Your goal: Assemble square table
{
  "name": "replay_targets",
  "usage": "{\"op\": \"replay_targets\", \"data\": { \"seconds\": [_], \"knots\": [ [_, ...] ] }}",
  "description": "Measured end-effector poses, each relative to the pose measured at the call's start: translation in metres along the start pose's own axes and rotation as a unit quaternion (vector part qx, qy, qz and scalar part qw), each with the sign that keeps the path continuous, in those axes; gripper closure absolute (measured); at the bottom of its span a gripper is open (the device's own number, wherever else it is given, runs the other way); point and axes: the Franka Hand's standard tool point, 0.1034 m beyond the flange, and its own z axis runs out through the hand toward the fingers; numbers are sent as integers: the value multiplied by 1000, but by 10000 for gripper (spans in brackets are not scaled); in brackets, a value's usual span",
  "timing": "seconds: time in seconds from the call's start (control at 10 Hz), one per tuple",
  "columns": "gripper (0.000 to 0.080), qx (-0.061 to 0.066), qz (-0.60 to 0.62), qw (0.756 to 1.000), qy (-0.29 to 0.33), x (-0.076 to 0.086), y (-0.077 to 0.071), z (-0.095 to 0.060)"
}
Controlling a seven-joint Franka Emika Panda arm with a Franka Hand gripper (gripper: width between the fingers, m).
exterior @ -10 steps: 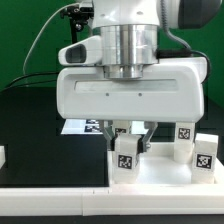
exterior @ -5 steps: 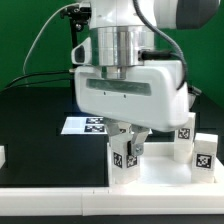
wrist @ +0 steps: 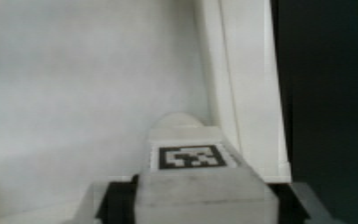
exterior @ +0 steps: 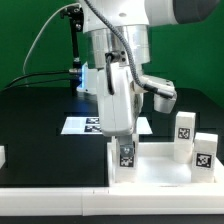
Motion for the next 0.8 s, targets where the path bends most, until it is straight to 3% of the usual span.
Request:
{"op": "replay_targets", "data": {
  "seconds": [0.4, 0.5, 0.6, 0.7, 0.8],
  "knots": [
    [508, 0, 55, 998, 2, 0, 1, 1],
    [350, 0, 48, 999, 1, -4, 1, 0],
    [223, 7, 36, 999, -5, -7, -3, -11],
    [223, 17, 24, 999, -14, -8, -6, -28],
    [163, 26, 23, 999, -21, -7, -8, -42]
  ]
}}
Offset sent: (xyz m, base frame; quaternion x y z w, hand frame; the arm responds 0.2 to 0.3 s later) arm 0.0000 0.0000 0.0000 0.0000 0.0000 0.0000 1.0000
